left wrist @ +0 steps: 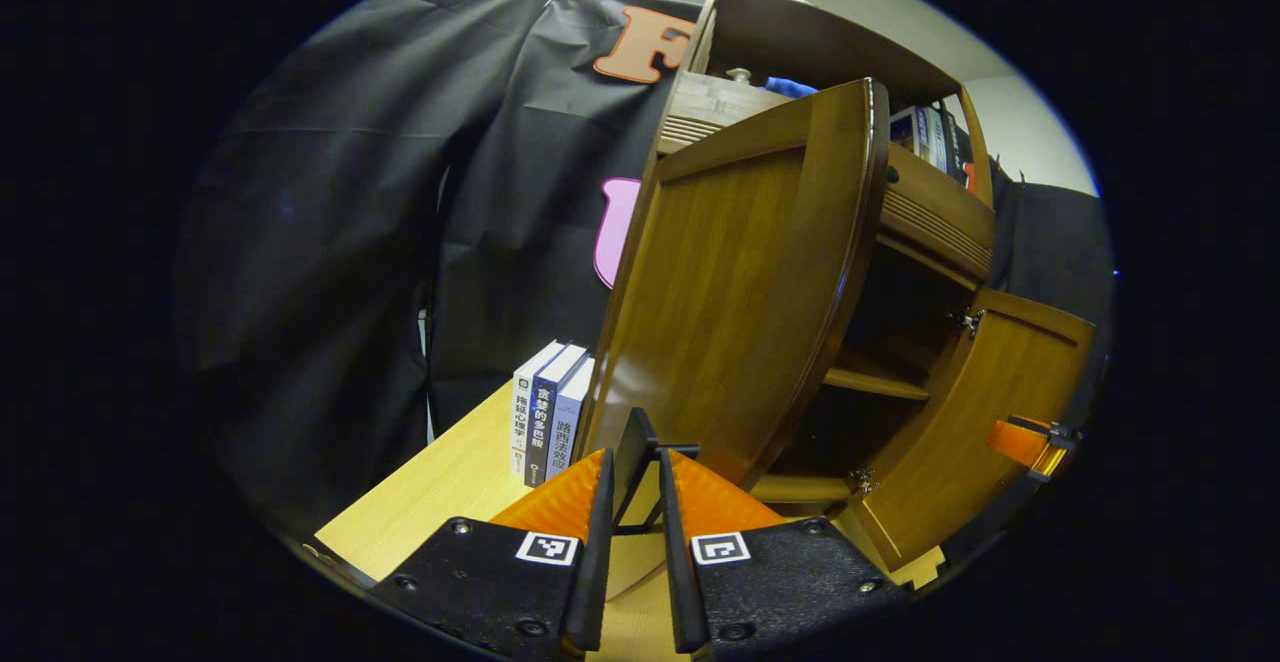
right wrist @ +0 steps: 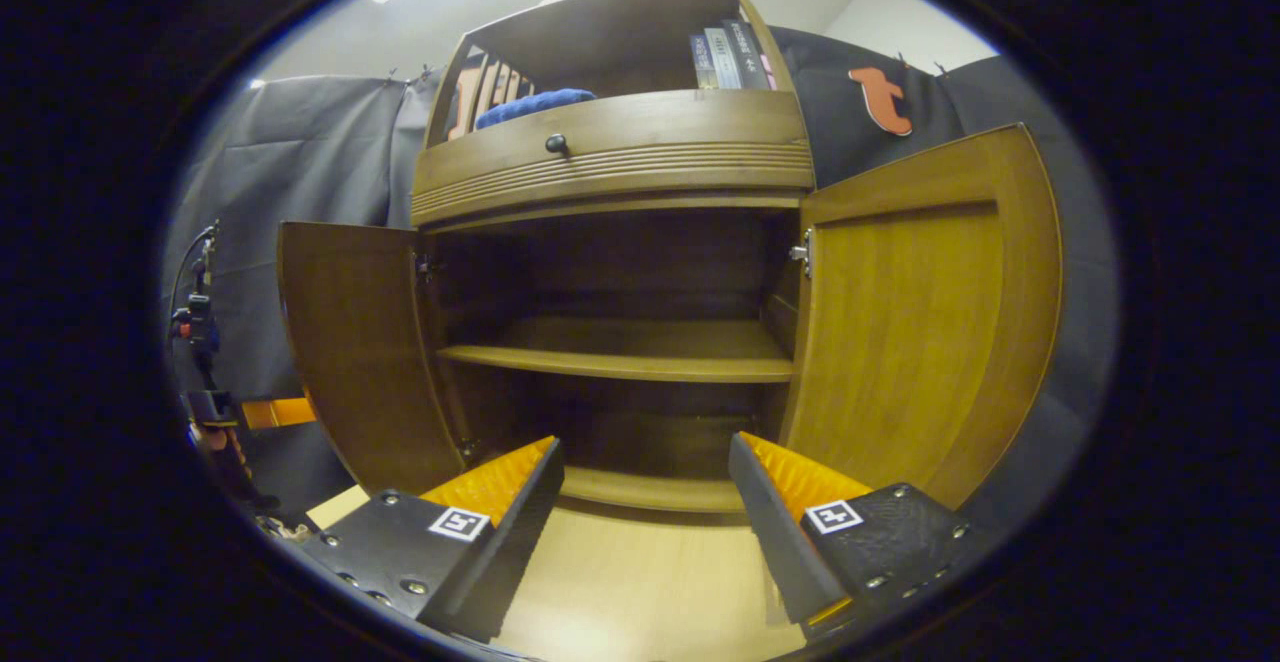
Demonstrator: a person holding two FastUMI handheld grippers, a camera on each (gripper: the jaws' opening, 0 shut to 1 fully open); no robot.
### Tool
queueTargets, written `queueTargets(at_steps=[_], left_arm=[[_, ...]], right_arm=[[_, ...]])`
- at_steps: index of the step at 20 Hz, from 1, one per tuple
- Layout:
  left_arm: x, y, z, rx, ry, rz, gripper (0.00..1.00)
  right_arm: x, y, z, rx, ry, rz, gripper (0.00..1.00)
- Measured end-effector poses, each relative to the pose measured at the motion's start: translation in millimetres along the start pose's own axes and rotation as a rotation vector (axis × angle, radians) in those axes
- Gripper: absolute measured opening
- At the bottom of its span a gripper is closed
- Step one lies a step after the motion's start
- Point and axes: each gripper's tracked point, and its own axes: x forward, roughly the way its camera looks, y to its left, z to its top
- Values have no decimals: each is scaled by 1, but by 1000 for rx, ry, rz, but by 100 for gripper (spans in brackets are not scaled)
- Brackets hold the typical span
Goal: Open the right door of the double-door shoe cabinet with the right hand, and open the left door with the left hand.
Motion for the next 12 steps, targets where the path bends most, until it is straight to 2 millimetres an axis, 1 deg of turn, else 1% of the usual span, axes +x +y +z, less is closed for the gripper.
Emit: queueTargets(at_steps=[1, 2, 3, 4, 6, 12], left_arm=[[-3, 7, 3, 2, -8, 18, 25], [-2, 14, 4, 3, -13, 28, 24], [-3, 20, 5, 2, -12, 37, 16], [-5, 26, 6, 1, -16, 46, 24], [-6, 39, 10, 2, -19, 70, 24], [-12, 65, 19, -8, -30, 102, 24]], right_arm=[[1, 3, 0, 2, 0, 7, 99], [3, 9, 0, 3, 0, 14, 99], [4, 13, 0, 4, 2, 22, 99], [4, 14, -1, 3, 5, 27, 99], [5, 18, -3, 0, 9, 33, 99], [7, 29, -5, -2, 15, 50, 100]])
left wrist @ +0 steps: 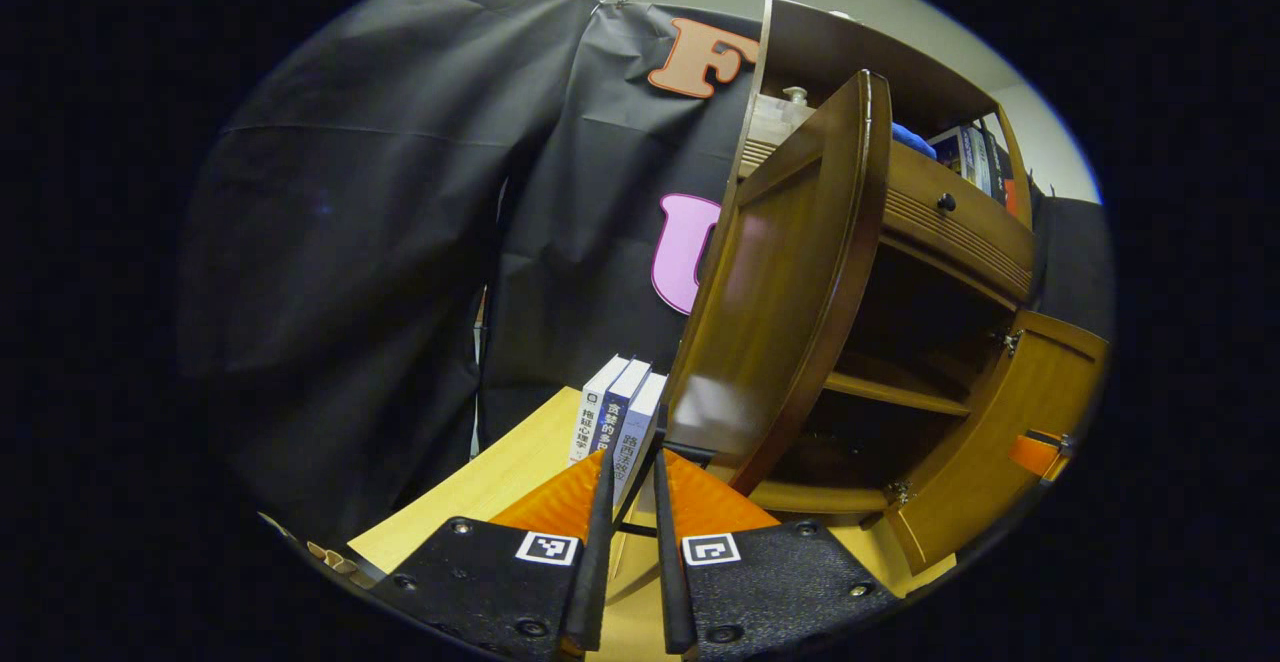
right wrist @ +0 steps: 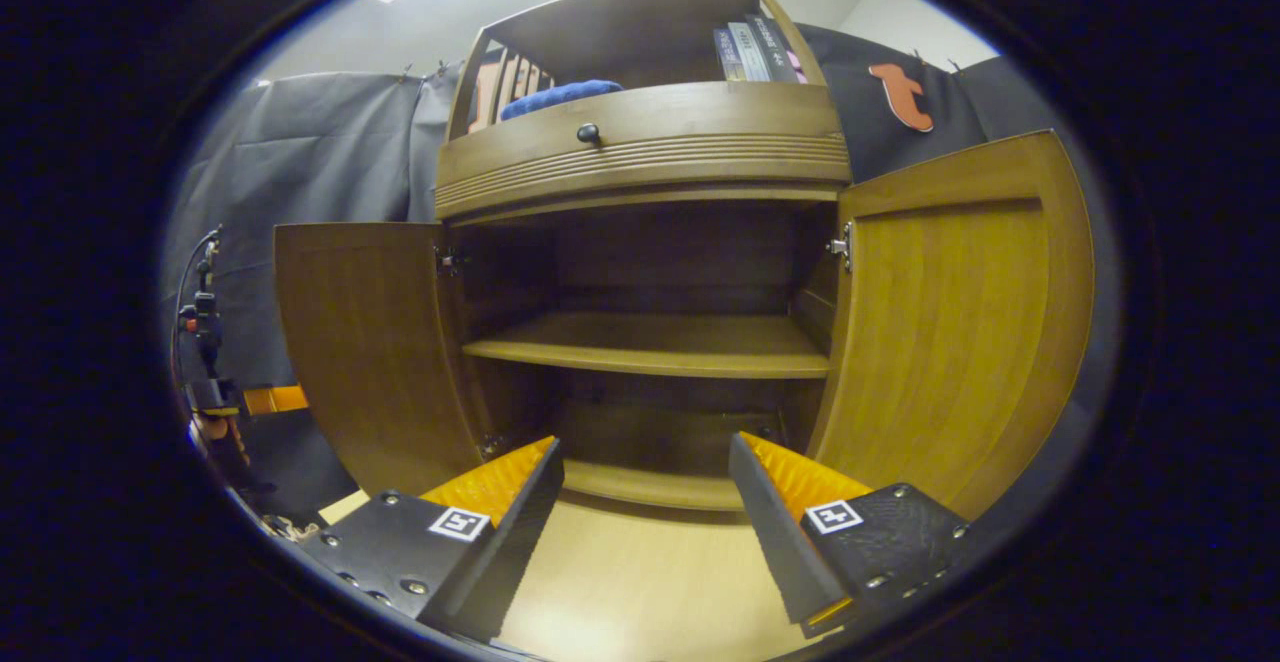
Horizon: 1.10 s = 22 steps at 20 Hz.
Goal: Open the right door of the double-door shoe cabinet with the right hand, and open the left door with the left hand.
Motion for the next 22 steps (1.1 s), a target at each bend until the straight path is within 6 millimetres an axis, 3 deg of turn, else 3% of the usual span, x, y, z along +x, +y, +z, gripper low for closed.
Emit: queueTargets(at_steps=[2, 3, 7, 9, 10, 12, 17, 18, 19, 20, 22], left_arm=[[-2, 8, 3, -2, -4, 15, 24], [-2, 11, 5, -3, -8, 22, 24], [-4, 22, 10, -7, -18, 46, 24], [-6, 26, 11, -6, -21, 58, 24], [-7, 28, 12, -4, -24, 63, 24], [-7, 30, 13, -6, -23, 68, 24], [-8, 39, 19, 16, -43, 123, 24], [-9, 45, 21, 26, -49, 148, 16], [-10, 47, 23, 34, -56, 158, 31], [-13, 50, 24, 37, -59, 168, 32], [-15, 64, 26, 30, -62, 209, 60]], right_arm=[[3, 3, 0, 5, 1, 5, 94], [5, 5, 0, 6, -1, 9, 99], [12, 15, 3, 3, -2, 29, 94], [16, 20, 4, 3, -2, 41, 99], [18, 22, 4, 3, -2, 47, 94], [22, 26, 4, 1, -3, 56, 100], [26, 29, 4, -5, -1, 71, 100], [27, 28, 4, -4, -1, 71, 100], [28, 26, 4, -1, -1, 71, 100], [27, 26, 3, 1, 0, 72, 100], [28, 24, 3, 4, 3, 72, 100]])
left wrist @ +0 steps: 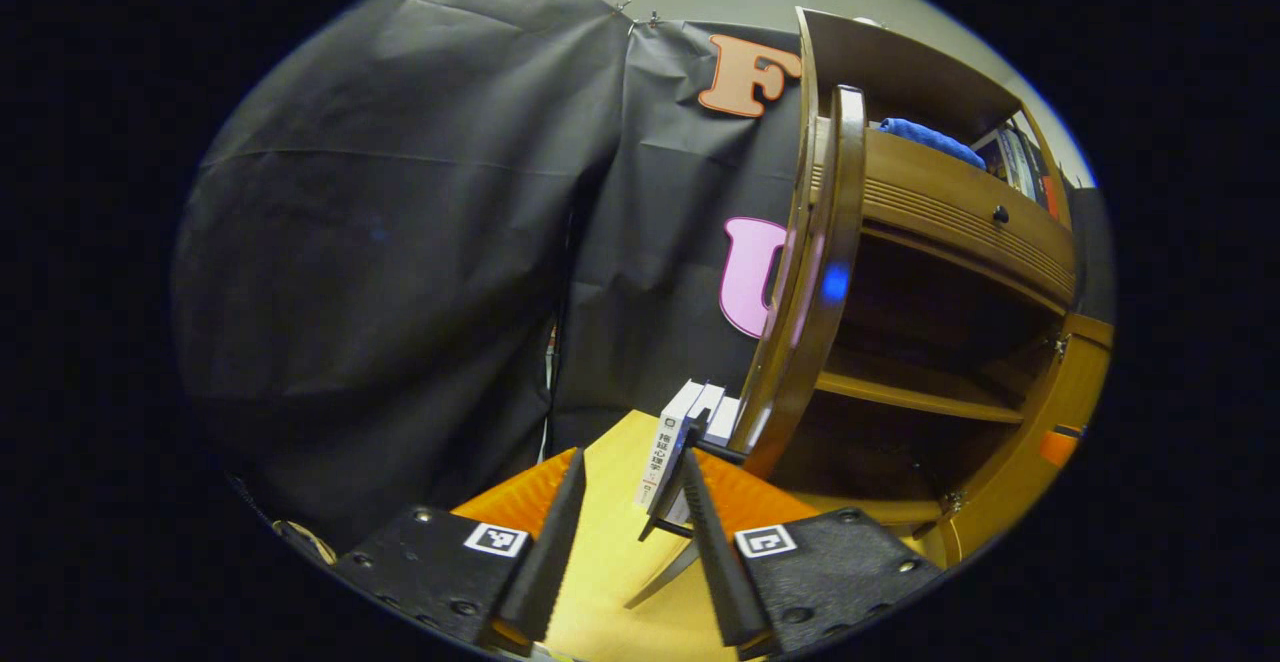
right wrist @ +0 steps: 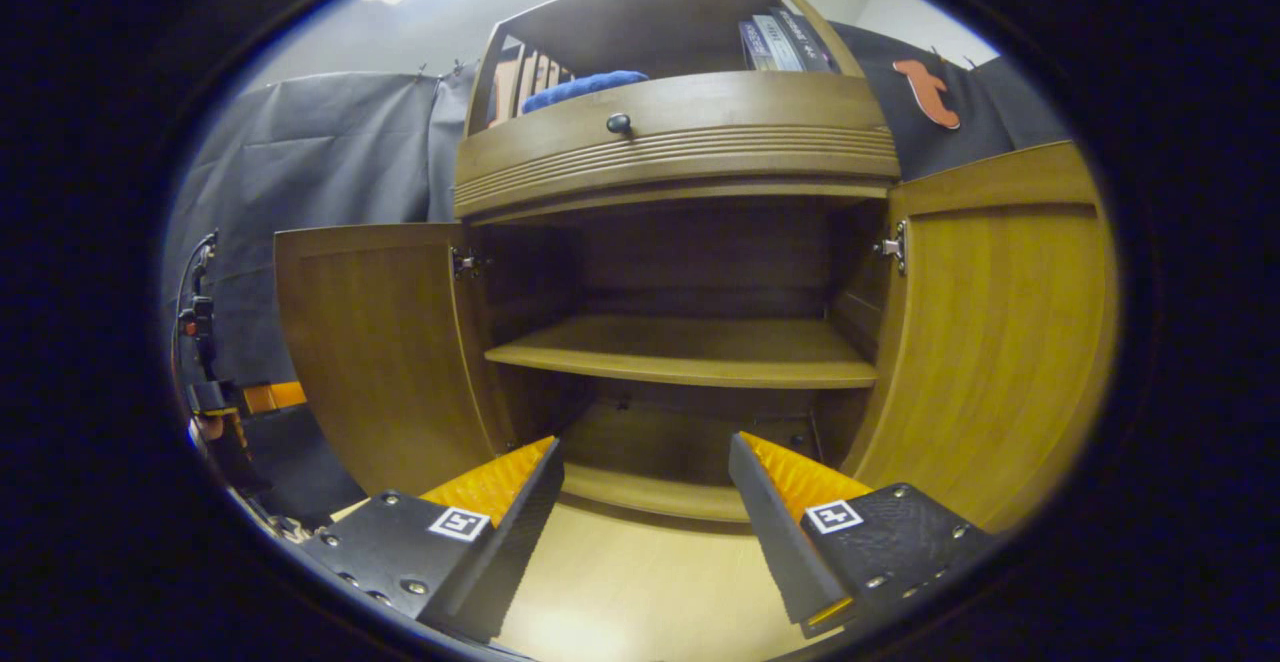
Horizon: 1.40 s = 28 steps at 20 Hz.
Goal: Open the right door of the double-door shoe cabinet with the right hand, and open the left door with the left hand.
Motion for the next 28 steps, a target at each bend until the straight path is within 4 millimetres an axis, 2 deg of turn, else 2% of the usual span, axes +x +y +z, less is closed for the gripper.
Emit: queueTargets(at_steps=[3, 6, 8, 9, 11, 14, 15, 17, 19, 21, 22, 23, 24, 25, 26, 28], left_arm=[[-7, 10, 4, -56, -23, 19, 96], [-15, 18, 11, -64, -47, 57, 96], [-25, 18, 18, -50, -66, 71, 92], [-31, 17, 24, -34, -84, 78, 96], [-46, 8, 43, 23, -126, 71, 92], [-68, -24, 73, 107, -195, 15, 96], [-72, -38, 84, 122, -215, -11, 92], [-79, -68, 104, 131, -254, -75, 92], [-80, -99, 114, 122, -274, -144, 92], [-81, -131, 122, 109, -286, -215, 92], [-80, -145, 124, 106, -293, -248, 94], [-80, -161, 126, 109, -296, -285, 95], [-79, -176, 125, 117, -299, -319, 92], [-79, -194, 124, 123, -298, -358, 95], [-82, -212, 123, 127, -297, -400, 92], [-88, -250, 114, 133, -284, -489, 92]], right_arm=[[0, -1, -1, 1, 3, 3, 100], [0, -1, -1, 0, 5, 11, 99], [-1, 0, -1, 2, 4, 16, 99], [-1, 0, -1, 2, 5, 17, 99], [-1, -2, 1, 3, -1, 11, 100], [-6, -7, 11, 2, -24, -6, 99], [-9, -10, 17, -2, -37, -19, 99], [-16, -16, 32, -18, -69, -48, 99], [-25, -21, 47, -31, -102, -78, 99], [-36, -26, 61, -45, -134, -106, 99], [-42, -29, 68, -53, -150, -122, 94], [-47, -32, 76, -60, -164, -141, 94], [-54, -35, 82, -62, -176, -161, 94], [-60, -37, 88, -64, -184, -177, 99], [-64, -36, 94, -62, -194, -189, 99], [-73, -30, 106, -44, -218, -197, 99]])
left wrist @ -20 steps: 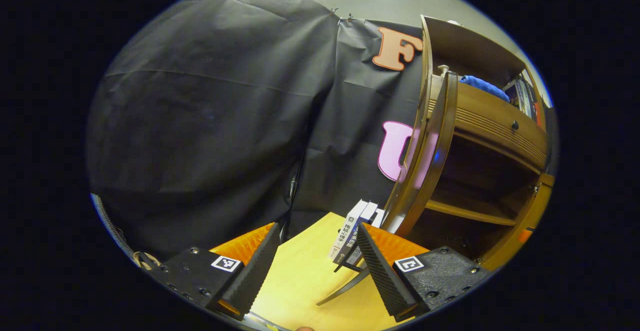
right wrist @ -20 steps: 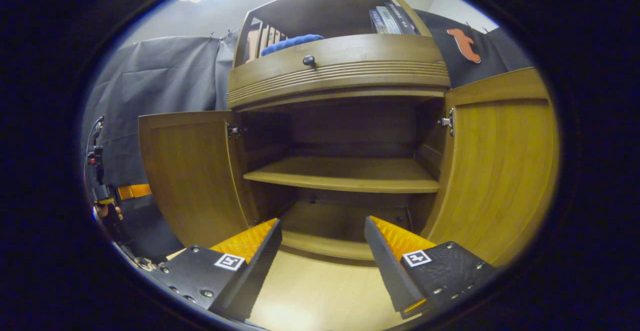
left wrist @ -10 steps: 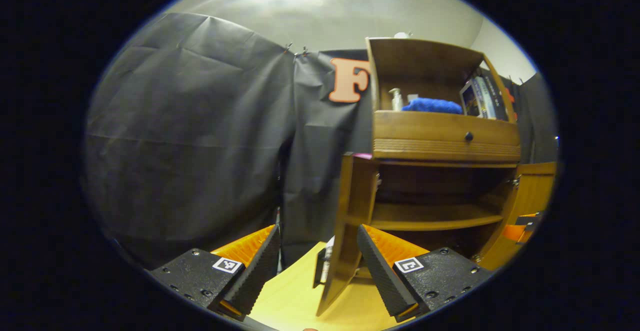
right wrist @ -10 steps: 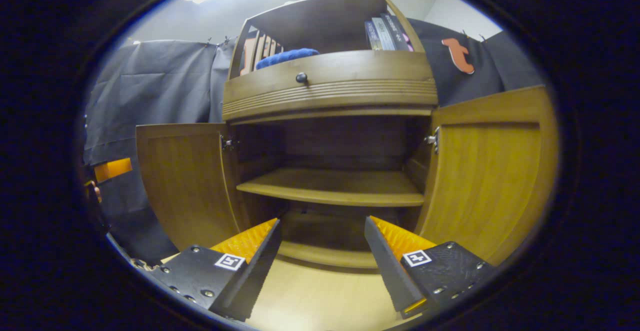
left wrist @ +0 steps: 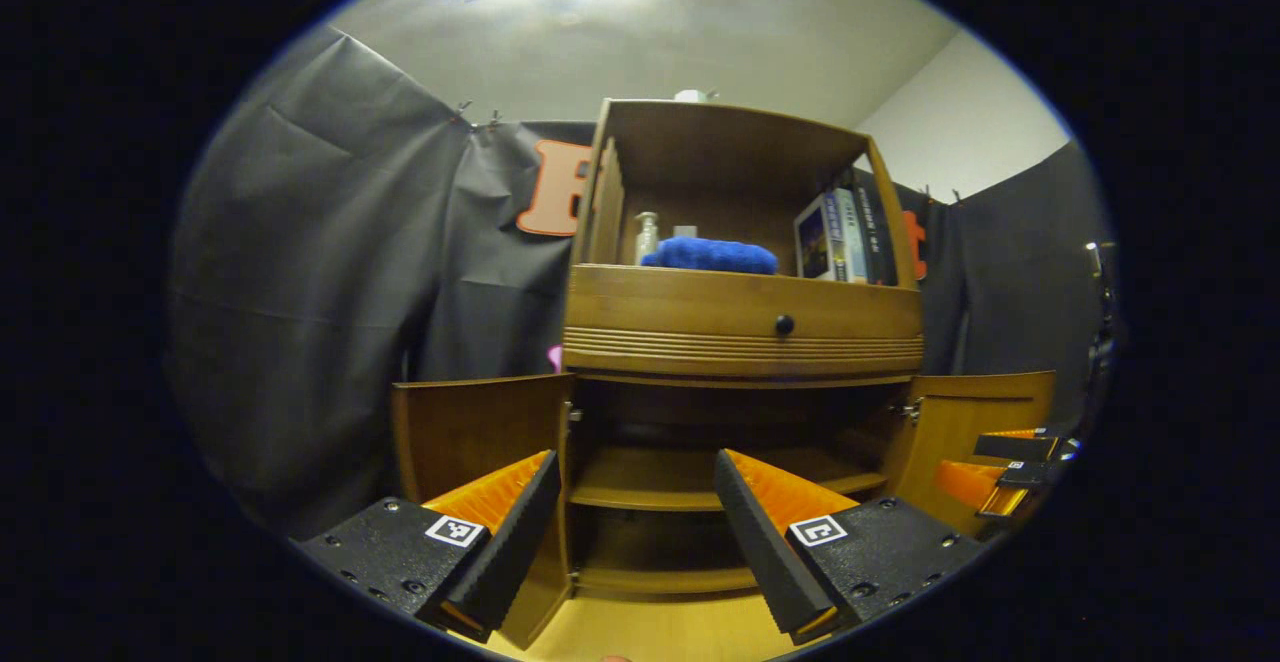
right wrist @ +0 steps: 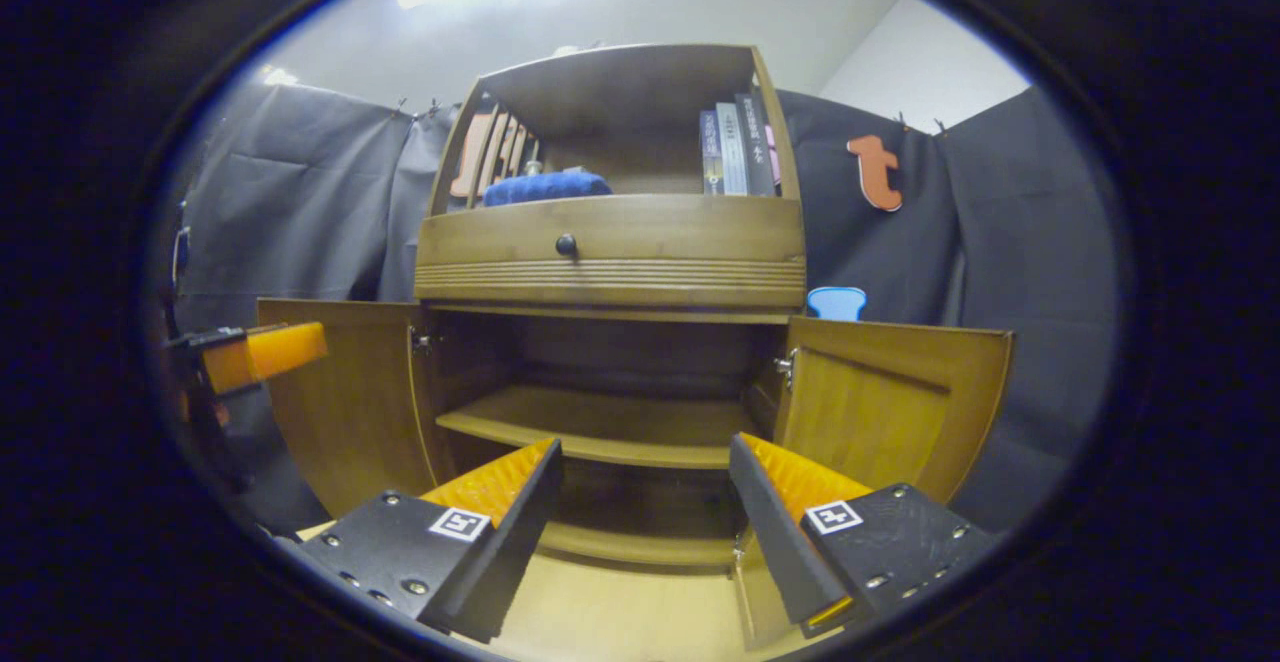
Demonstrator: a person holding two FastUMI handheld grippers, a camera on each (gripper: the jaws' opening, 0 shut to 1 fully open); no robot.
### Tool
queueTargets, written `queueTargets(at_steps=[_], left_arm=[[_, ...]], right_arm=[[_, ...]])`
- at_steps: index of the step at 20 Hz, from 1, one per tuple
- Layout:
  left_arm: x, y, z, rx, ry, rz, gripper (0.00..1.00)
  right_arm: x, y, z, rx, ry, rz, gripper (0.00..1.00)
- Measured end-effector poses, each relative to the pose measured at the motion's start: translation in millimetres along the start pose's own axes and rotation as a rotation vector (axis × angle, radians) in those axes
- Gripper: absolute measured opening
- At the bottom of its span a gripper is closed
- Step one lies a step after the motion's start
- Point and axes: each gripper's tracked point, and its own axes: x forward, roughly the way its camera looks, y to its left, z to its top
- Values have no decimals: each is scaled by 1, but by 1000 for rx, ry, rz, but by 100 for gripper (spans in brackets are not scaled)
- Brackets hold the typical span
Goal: Open the right door of the double-door shoe cabinet with the right hand, and open the left door with the left hand.
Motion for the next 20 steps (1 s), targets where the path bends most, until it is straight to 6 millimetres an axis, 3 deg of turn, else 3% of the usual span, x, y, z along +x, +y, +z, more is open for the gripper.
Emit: queueTargets(at_steps=[1, 4, 5, 6, 11, 13, 14, 15, 16, 17, 18, 20], left_arm=[[4, -18, -3, -5, 5, -41, 93], [12, -53, -11, -35, 19, -136, 95], [13, -64, -11, -44, 20, -160, 95], [13, -70, -11, -50, 18, -174, 95], [13, -85, -16, -61, 27, -202, 95], [12, -84, -18, -65, 35, -201, 95], [12, -83, -19, -65, 37, -197, 95], [13, -81, -19, -64, 40, -192, 95], [14, -79, -20, -61, 41, -187, 95], [15, -79, -20, -57, 42, -186, 95], [16, -79, -19, -54, 41, -190, 95], [18, -91, -17, -51, 35, -230, 95]], right_arm=[[-3, 2, 6, 7, -13, -5, 94], [-11, 1, 16, -6, -42, -29, 99], [-13, -1, 17, -14, -45, -37, 94], [-15, -3, 17, -19, -47, -44, 99], [-15, -5, 17, -1, -53, -50, 99], [-13, -3, 16, 0, -53, -46, 99], [-12, -2, 16, -2, -52, -44, 94], [-12, -1, 15, -2, -53, -42, 99], [-12, -1, 14, -3, -53, -42, 94], [-12, -1, 14, -4, -50, -43, 99], [-13, -3, 13, -8, -51, -50, 94], [-21, -11, 18, -14, -65, -78, 94]])
